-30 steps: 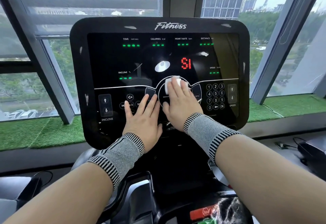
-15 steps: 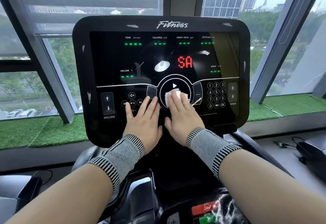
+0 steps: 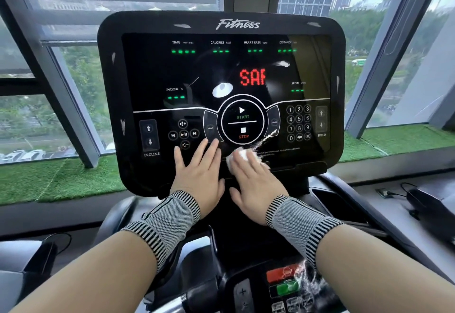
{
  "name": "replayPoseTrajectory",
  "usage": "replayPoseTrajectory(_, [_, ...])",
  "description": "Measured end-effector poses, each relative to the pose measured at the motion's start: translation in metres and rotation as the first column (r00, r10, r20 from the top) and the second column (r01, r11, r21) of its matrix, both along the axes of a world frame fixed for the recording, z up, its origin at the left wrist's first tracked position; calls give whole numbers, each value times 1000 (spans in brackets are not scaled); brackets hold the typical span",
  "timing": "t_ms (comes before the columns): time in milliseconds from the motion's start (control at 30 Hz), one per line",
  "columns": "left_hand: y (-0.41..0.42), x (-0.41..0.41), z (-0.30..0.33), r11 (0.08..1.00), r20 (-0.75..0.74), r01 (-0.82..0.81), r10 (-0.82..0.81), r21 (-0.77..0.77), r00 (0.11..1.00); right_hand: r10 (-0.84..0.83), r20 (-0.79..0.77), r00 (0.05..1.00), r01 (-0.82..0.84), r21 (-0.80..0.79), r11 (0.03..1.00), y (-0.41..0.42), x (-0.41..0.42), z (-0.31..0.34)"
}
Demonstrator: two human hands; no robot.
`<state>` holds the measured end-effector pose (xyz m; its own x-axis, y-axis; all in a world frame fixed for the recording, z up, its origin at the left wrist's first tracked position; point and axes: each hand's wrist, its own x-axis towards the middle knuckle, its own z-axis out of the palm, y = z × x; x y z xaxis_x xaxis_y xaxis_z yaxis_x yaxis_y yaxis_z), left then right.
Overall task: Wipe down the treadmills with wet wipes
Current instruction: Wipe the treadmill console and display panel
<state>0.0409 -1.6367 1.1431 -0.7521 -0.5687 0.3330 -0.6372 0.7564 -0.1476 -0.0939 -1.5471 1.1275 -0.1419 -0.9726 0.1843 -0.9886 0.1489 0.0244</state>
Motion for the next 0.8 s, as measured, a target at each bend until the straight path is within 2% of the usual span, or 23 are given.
replayPoseTrajectory(67, [1,2,0,1000,-2,-12,12,5,1000,36,-35,999,-34,31,999,1,-2,2])
replayPoseTrajectory(167, [0,7,2,999,5,-40,40,20,999,-160,53,986,165,-107,980,-4,-8,8])
replayPoseTrajectory(200, [-2,10,2,999,9,-48,48,18,999,-151,35,988,154,-108,982,-6,-5,9])
replayPoseTrajectory(300, [-9,15,6,997,-4,-76,76,6,997,72,-134,988,-75,-19,997,-13,2,7])
replayPoseTrajectory(333, [-10,16,7,997,-16,-82,82,2,997,64,-137,989,-69,-31,997,-16,1,12])
replayPoseTrajectory(433, [-12,17,11,995,-47,-101,101,2,994,-171,45,984,177,-177,968,-31,-2,31])
replayPoseTrajectory(467, [-12,16,12,994,-46,-108,108,10,993,-172,51,984,178,-186,966,-35,0,32])
replayPoseTrajectory(567, [-12,13,13,992,-35,-125,126,26,991,71,-102,992,-84,-126,988,-40,3,28])
replayPoseTrajectory(600, [-12,12,14,992,-43,-127,128,28,991,78,-121,990,-93,-125,988,-41,0,31])
replayPoseTrajectory(633, [-12,12,14,992,-52,-125,126,31,991,16,-93,996,-30,-146,989,-44,-4,35])
replayPoseTrajectory(700, [-12,13,16,992,-76,-126,127,30,989,-167,80,983,181,-237,954,-51,-8,46])
replayPoseTrajectory(733, [-12,12,17,991,-84,-133,135,30,987,-179,116,977,204,-258,945,-54,-5,49])
replayPoseTrajectory(800, [-13,13,18,987,-74,-159,161,35,984,-28,-20,999,22,-235,972,-57,2,49])
